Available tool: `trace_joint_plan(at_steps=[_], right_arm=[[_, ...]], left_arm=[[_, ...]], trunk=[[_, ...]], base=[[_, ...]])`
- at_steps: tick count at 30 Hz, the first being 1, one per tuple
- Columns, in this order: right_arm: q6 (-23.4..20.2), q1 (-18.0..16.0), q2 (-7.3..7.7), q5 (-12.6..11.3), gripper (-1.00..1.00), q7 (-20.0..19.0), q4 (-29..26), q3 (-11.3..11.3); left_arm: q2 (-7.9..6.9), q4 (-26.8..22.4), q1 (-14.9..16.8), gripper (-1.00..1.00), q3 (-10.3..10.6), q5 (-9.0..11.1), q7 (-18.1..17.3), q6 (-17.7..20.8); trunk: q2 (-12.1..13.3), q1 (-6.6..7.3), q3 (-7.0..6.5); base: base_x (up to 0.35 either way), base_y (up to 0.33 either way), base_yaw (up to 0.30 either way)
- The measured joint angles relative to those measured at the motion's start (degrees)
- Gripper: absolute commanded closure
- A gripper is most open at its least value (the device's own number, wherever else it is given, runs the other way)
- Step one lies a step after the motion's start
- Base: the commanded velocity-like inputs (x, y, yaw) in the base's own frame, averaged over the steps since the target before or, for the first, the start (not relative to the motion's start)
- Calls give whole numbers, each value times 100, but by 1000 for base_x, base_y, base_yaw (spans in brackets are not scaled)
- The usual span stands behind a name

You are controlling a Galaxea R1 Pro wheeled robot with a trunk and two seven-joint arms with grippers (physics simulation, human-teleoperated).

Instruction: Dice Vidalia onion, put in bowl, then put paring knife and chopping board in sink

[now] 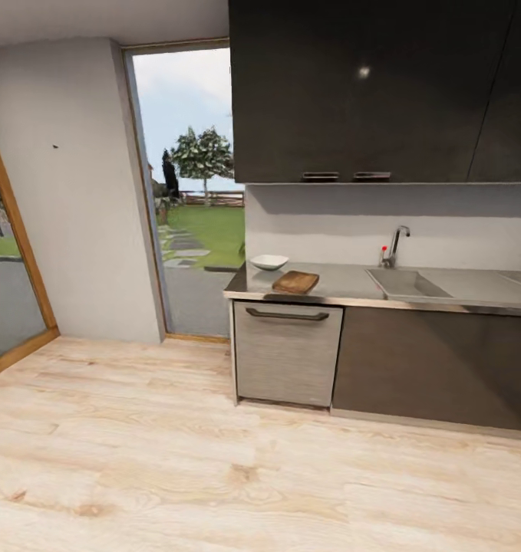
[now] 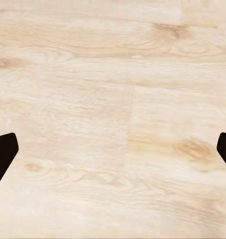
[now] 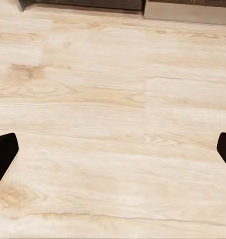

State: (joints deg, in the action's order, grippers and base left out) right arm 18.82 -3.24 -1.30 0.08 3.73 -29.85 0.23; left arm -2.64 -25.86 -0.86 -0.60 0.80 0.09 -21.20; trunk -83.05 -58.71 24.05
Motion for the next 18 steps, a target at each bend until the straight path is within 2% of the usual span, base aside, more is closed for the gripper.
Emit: trace_joint_plan(at_steps=[18], right_arm=[[0,1,-1,0,-100,0,3,0]], left_arm=[[1,-3,0,-100,0,0,2,0]], trunk=[[0,0,-137]], base=[[205,242,-146]])
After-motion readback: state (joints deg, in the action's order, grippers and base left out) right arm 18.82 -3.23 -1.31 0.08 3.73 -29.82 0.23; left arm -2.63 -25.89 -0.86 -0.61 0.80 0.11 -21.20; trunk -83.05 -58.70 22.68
